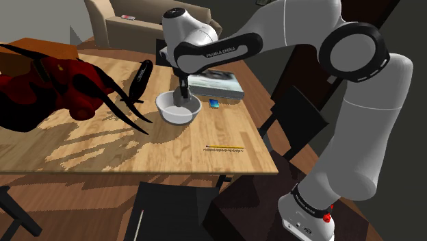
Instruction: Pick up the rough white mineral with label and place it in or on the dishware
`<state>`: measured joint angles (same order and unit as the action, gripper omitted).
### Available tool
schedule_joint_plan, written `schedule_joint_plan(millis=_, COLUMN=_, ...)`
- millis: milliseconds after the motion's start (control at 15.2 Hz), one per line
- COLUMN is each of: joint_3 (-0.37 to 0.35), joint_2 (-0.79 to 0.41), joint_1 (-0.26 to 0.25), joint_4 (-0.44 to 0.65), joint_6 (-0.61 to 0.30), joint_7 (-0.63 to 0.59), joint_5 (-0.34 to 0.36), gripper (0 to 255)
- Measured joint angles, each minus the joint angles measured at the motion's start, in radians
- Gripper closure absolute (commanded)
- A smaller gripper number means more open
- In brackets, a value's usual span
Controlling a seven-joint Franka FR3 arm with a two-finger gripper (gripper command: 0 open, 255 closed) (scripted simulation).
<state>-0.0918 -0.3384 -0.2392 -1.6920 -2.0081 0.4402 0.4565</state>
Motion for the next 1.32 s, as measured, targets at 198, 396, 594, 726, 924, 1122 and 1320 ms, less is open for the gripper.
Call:
schedule_joint_plan(millis=198, joint_3=0.001, joint_2=-0.006, joint_1=0.001, joint_4=-0.006, joint_6=-0.011, joint_7=-0.004, joint_5=0.003, gripper=255)
schedule_joint_plan(millis=396, joint_3=0.001, joint_2=-0.007, joint_1=0.001, joint_4=-0.007, joint_6=-0.013, joint_7=-0.004, joint_5=0.003, gripper=255)
schedule_joint_plan(millis=594, joint_3=0.001, joint_2=-0.007, joint_1=0.001, joint_4=-0.007, joint_6=-0.013, joint_7=-0.004, joint_5=0.003, gripper=0)
schedule_joint_plan(millis=726, joint_3=0.001, joint_2=-0.006, joint_1=0.001, joint_4=-0.006, joint_6=-0.013, joint_7=-0.004, joint_5=0.003, gripper=0)
schedule_joint_plan(millis=924, joint_3=0.001, joint_2=-0.006, joint_1=0.001, joint_4=-0.006, joint_6=-0.013, joint_7=-0.004, joint_5=0.003, gripper=0)
schedule_joint_plan(millis=1122, joint_3=-0.007, joint_2=0.019, joint_1=-0.011, joint_4=0.02, joint_6=0.04, joint_7=0.001, joint_5=-0.007, gripper=0)
schedule_joint_plan(millis=1320, joint_3=-0.014, joint_2=0.028, joint_1=-0.02, joint_4=0.057, joint_6=0.088, joint_7=0.009, joint_5=-0.015, gripper=0)
